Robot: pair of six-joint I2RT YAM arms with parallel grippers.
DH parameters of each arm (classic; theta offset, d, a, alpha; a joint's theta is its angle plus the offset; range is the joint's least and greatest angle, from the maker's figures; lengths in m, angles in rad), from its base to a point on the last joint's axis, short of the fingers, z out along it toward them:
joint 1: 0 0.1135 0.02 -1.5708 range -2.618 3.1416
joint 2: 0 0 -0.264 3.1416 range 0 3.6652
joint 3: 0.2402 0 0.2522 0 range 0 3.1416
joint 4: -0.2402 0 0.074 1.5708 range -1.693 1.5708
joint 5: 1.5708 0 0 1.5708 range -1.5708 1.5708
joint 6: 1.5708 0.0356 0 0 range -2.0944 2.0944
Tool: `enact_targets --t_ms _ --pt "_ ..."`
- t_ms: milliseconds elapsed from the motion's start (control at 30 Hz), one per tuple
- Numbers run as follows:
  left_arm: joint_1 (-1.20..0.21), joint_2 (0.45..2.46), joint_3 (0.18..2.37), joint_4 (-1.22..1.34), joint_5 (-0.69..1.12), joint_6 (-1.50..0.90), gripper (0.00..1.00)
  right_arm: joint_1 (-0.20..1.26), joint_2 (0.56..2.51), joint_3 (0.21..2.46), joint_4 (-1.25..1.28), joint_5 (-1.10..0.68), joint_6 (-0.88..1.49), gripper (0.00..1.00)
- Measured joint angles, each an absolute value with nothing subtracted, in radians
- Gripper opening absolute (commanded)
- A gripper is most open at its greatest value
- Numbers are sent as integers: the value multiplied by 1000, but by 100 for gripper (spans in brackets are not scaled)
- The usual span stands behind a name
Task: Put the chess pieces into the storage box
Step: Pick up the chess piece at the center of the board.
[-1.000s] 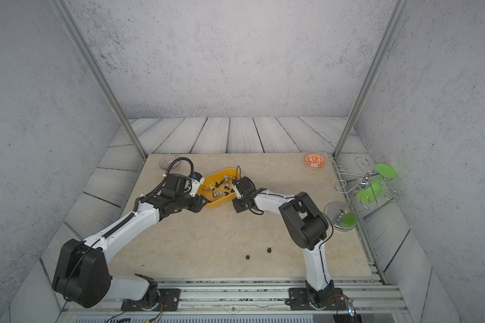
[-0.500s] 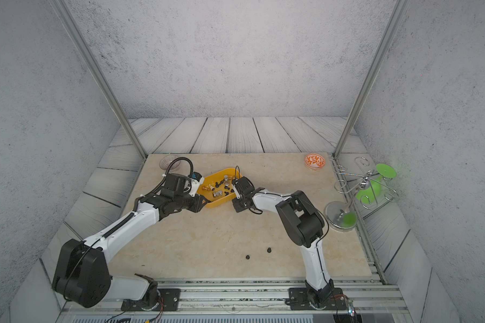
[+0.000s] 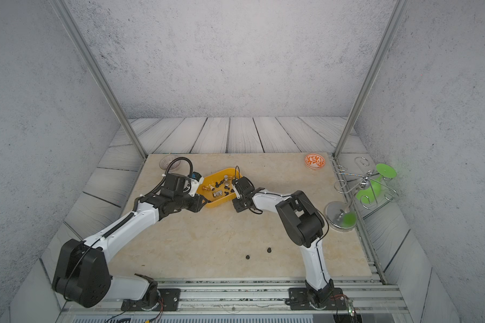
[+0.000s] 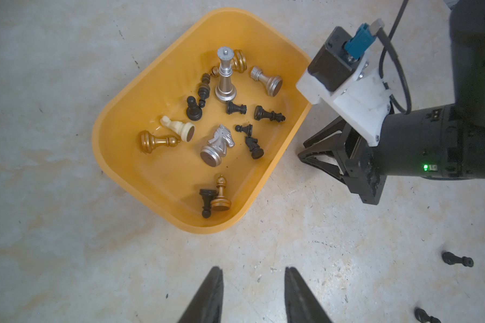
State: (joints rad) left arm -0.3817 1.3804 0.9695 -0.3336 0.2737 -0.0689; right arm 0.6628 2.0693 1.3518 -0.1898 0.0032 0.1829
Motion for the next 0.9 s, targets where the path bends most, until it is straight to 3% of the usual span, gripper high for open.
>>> enact_targets --t_ms 567,900 --pt "-375 1380 970 -334 274 -71 40 641 1991 1396 -286 35 141 21" --pt "-375 1364 966 -345 277 -72 40 598 1962 1632 -328 9 98 22"
